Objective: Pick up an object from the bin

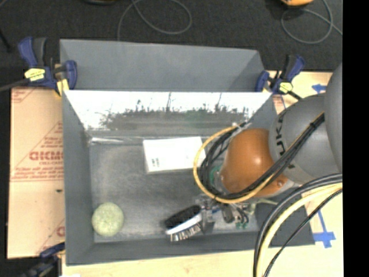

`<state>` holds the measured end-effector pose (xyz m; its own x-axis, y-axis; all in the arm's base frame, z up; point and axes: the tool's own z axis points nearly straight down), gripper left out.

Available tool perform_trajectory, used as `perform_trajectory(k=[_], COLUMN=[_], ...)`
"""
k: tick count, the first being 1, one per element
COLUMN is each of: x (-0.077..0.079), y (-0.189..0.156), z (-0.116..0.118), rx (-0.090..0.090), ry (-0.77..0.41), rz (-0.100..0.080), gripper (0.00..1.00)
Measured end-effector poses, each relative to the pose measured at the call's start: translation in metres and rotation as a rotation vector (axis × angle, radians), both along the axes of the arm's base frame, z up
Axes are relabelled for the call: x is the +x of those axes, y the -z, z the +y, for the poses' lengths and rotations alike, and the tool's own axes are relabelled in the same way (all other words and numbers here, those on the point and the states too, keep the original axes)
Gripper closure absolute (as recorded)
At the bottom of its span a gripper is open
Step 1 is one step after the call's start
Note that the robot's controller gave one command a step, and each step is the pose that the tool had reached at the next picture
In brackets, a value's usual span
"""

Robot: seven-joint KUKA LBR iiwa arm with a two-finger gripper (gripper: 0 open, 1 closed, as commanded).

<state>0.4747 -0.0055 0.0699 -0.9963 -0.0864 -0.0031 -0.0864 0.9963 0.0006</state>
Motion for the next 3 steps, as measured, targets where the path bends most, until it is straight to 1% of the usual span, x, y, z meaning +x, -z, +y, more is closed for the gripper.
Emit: perform_trajectory(k=[3], x=[-0.0001], y=[-0.0079], z=[-0.0003], rx=[0.0], ry=[0.001], rz=[0.001], gripper=[1.0])
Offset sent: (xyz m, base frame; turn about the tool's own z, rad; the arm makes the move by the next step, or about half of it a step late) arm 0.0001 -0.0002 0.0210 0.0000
